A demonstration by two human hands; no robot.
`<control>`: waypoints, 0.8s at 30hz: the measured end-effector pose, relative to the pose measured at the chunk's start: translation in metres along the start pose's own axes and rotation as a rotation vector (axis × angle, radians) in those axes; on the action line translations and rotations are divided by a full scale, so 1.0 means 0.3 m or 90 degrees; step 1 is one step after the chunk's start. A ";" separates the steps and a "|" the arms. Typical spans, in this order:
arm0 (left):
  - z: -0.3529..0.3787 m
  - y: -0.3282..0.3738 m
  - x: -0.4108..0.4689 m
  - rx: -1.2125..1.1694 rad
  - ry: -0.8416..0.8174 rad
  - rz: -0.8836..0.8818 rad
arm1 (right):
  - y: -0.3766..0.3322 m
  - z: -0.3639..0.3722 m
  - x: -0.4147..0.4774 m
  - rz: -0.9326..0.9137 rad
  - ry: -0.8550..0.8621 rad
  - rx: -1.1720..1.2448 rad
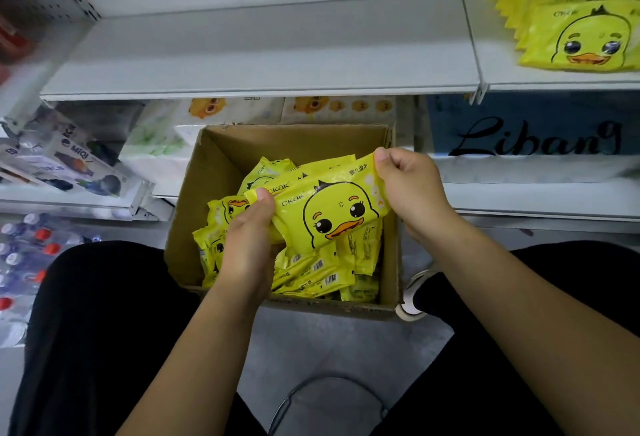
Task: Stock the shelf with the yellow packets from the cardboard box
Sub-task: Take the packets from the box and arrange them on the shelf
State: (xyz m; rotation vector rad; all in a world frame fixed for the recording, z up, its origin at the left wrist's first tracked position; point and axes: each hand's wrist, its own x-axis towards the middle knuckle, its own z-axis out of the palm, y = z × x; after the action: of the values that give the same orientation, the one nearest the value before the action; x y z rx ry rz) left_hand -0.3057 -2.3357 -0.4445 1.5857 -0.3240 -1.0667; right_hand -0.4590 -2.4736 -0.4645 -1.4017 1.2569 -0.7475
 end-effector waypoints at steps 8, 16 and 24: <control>0.088 -0.010 -0.005 0.062 -0.057 0.012 | -0.019 -0.075 0.044 0.144 0.014 0.134; 0.122 -0.003 0.012 0.098 -0.069 -0.042 | -0.022 -0.107 0.054 0.180 -0.047 0.251; 0.124 0.057 0.034 0.000 -0.012 0.020 | -0.008 -0.155 0.078 0.128 -0.177 0.270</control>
State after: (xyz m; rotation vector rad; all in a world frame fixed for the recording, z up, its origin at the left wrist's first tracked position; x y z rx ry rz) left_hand -0.3231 -2.3722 -0.4321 1.5669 -0.3610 -1.0589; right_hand -0.4955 -2.5097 -0.4554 -0.9777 0.9382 -0.6120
